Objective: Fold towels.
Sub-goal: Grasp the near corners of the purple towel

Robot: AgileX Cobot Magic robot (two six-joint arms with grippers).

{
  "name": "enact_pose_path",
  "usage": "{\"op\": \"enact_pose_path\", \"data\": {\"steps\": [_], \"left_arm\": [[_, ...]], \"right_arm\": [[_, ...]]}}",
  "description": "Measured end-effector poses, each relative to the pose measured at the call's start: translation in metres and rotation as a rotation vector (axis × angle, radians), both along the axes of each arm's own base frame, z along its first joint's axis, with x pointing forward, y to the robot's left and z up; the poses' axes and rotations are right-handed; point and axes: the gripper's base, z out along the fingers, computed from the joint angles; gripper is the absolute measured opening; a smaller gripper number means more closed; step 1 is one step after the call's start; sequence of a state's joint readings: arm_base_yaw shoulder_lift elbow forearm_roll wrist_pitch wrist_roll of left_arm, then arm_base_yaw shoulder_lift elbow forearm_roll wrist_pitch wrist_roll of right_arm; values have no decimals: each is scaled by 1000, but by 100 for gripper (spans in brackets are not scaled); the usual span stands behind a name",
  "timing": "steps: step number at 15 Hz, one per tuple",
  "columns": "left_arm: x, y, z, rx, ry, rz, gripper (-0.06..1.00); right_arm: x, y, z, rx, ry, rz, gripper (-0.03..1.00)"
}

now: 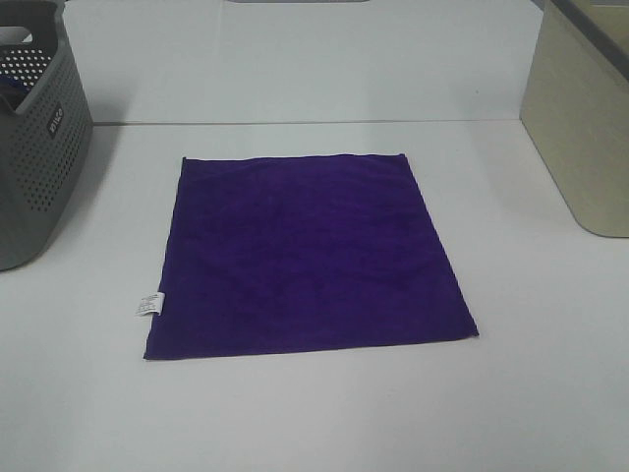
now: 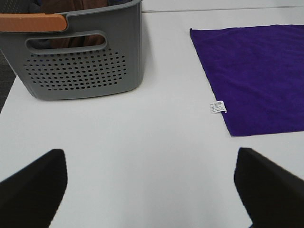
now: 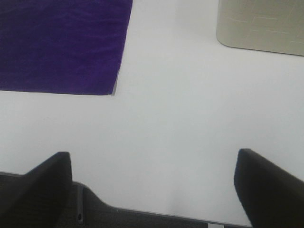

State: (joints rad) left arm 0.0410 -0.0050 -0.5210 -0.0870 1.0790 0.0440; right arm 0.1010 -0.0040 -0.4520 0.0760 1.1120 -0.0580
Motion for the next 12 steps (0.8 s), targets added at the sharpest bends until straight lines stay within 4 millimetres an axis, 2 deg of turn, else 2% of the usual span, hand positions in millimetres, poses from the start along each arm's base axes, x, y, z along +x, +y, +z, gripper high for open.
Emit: {"op": "enact_pose_path", "data": {"steps": [5,8,12], "left_arm": [[0,0,0,0,0,0,88],[0,0,0,0,0,0,97],[0,0,0,2,0,1,99]], "right_arm": [[0,0,0,0,0,0,90],[0,-2,0,-20,-2,-12,90],[1,-6,0,-65,-7,-39,96]]}}
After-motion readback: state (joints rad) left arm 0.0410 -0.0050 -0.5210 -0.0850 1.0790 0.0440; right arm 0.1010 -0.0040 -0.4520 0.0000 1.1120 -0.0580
